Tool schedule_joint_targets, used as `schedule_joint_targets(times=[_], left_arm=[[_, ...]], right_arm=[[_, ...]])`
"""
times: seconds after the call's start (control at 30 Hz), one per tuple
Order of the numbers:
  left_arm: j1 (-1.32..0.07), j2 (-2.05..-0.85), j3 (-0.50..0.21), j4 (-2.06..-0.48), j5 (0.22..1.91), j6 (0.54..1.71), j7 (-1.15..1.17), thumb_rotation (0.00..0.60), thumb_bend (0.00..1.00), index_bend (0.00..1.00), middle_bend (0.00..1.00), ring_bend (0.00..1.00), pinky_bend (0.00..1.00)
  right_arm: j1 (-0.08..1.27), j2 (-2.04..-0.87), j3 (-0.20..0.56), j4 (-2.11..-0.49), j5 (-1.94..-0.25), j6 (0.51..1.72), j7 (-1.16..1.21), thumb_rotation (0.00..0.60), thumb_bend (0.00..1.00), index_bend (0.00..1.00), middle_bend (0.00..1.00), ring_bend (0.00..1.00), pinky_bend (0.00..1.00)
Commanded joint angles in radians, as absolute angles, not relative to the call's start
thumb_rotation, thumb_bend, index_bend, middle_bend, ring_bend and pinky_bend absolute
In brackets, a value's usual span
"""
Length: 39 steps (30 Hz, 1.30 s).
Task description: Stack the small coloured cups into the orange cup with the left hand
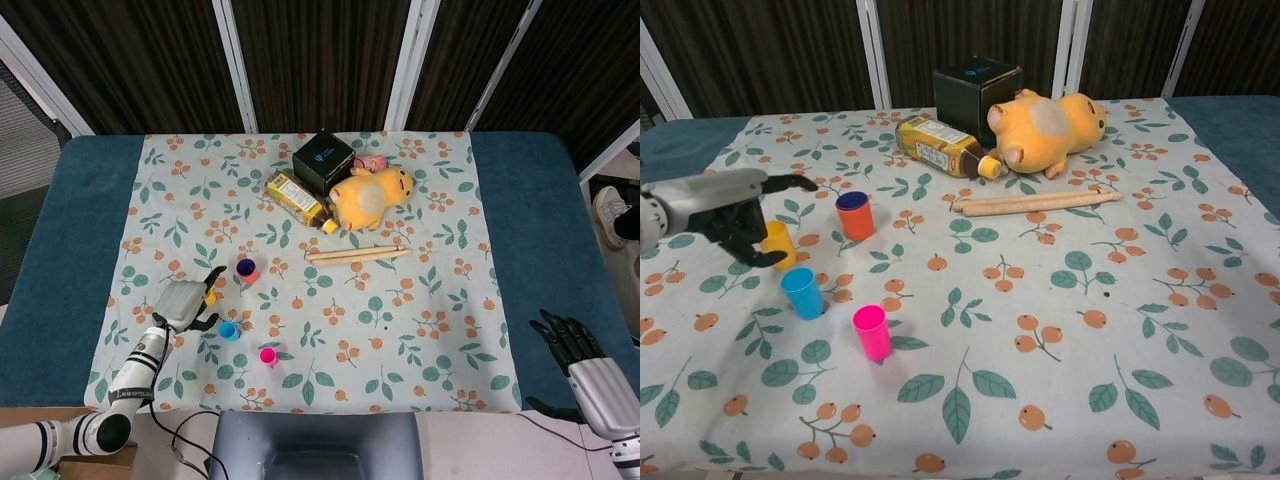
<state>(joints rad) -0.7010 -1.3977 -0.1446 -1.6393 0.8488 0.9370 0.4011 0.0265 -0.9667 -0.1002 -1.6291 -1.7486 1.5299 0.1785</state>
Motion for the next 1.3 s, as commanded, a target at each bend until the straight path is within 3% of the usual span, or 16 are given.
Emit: schedule_joint_targets(times=[0.03,0.67,1.3], left_arm=[[-0.689,-1.411,-0.133,-1.593,0.865,0.941,0.372,0.600,0.35,0.10,1.00,1.00,1.00],[-0.683,-1.485,-0.154,-1.416,0.928,0.912,0.244,0.600,0.36,0.31,1.00,1.00,1.00],[-0.672,-1.520,-0.184,-1.361,0.983,0.935,0.170,0.600,0.36,0.56,1.00,1.00,1.00]], right_arm=[[0.025,-0.968,-0.102,-1.630,-1.751,1.532,0.177,0.600,0.12,0.00,0.00,0.00,0.00],[0.029,-0.974,-0.095,-1.633,-1.735,1.521,0.163,0.600,0.12,0.00,0.00,0.00,0.00],[0.027,-0.974,-0.095,-1.633,-1.736,1.524,0.164,0.600,0.12,0.00,0.00,0.00,0.00]])
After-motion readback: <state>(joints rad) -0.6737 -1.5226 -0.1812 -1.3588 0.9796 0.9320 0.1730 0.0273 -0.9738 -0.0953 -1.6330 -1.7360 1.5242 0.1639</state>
